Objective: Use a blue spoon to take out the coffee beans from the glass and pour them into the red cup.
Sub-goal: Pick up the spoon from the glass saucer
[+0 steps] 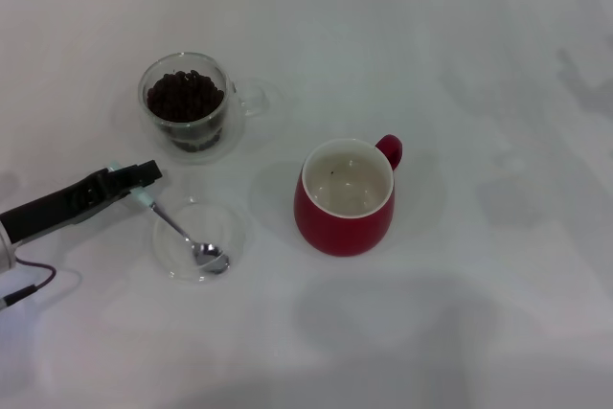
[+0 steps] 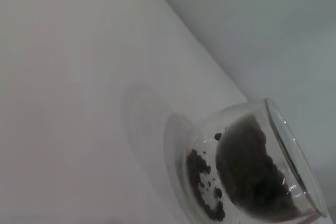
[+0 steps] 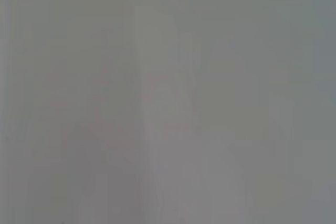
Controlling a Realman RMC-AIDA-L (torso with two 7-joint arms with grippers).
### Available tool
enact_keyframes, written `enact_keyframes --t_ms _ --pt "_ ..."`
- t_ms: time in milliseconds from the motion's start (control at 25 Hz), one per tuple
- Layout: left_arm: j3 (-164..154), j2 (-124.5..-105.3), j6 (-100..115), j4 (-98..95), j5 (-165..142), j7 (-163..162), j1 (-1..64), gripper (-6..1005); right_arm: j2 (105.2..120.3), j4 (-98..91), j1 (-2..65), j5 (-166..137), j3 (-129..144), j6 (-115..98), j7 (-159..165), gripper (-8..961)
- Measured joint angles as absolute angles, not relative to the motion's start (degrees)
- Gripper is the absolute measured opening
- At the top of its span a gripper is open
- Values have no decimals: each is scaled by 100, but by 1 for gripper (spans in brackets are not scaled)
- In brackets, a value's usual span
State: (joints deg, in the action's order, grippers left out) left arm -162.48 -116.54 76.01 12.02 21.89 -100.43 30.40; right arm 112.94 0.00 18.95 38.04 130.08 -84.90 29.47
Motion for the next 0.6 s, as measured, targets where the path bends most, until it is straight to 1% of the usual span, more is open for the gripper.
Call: enact_keyframes --t_ms 160,600 --pt "-16267 -11647 7619 1201 2269 -10026 3026 183 11294 0 1888 3803 13008 -8490 2954 828" --pt "-16283 -11628 7830 1213 2347 -9912 3012 162 11285 0 1907 3806 13008 -8513 3024 828"
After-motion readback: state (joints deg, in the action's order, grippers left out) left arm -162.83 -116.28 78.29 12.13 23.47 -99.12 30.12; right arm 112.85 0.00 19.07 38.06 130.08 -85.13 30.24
